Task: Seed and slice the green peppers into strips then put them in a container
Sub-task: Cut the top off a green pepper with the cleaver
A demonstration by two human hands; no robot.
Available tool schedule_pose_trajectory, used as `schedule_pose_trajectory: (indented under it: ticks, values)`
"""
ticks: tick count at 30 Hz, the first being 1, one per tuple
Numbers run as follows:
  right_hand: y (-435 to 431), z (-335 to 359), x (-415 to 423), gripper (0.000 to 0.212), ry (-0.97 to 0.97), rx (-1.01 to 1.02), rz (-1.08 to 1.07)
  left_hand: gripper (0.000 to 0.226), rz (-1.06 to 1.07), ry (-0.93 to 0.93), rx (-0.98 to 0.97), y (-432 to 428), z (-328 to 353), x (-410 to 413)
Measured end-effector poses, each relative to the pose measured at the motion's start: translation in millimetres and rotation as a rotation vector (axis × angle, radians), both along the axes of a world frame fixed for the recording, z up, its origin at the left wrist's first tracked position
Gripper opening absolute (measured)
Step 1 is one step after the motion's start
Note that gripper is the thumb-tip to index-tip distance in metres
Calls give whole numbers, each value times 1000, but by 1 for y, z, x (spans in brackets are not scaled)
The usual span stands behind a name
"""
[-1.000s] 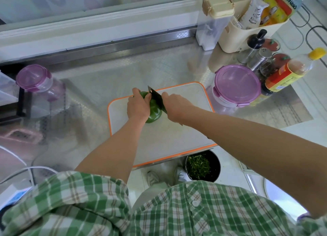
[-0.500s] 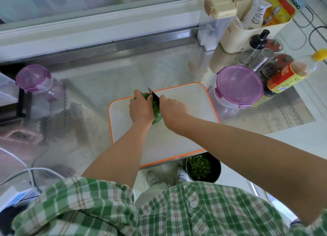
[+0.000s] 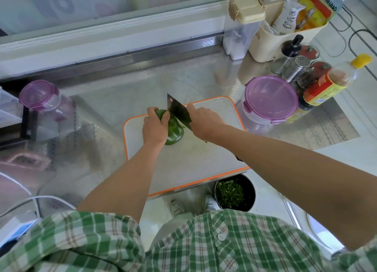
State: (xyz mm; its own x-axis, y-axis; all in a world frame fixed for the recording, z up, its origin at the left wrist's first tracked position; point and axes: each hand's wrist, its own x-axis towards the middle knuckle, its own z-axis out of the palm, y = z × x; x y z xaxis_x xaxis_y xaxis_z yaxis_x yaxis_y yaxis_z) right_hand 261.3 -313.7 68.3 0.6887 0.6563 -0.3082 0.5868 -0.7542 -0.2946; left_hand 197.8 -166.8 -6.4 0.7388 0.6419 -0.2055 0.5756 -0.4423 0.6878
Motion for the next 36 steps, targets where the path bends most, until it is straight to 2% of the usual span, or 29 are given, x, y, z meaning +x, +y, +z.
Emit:
schedule_pose_trajectory:
  ticks: [12,21,29,36]
  values:
    - [-15,5,-15,26,-55,13,106,43,88,-114,-93,-7,-2,-25]
    - [-8,10,-21,29,-81,-84,165,39,64,-111,-43,-14,-6,-25]
    - [-2,12,2,30,121,-127,157,38,49,-131,-83,-8,-9,-26]
    - [7,14,0,32,93,-176,152,38,39,-102,-97,-7,-9,-22]
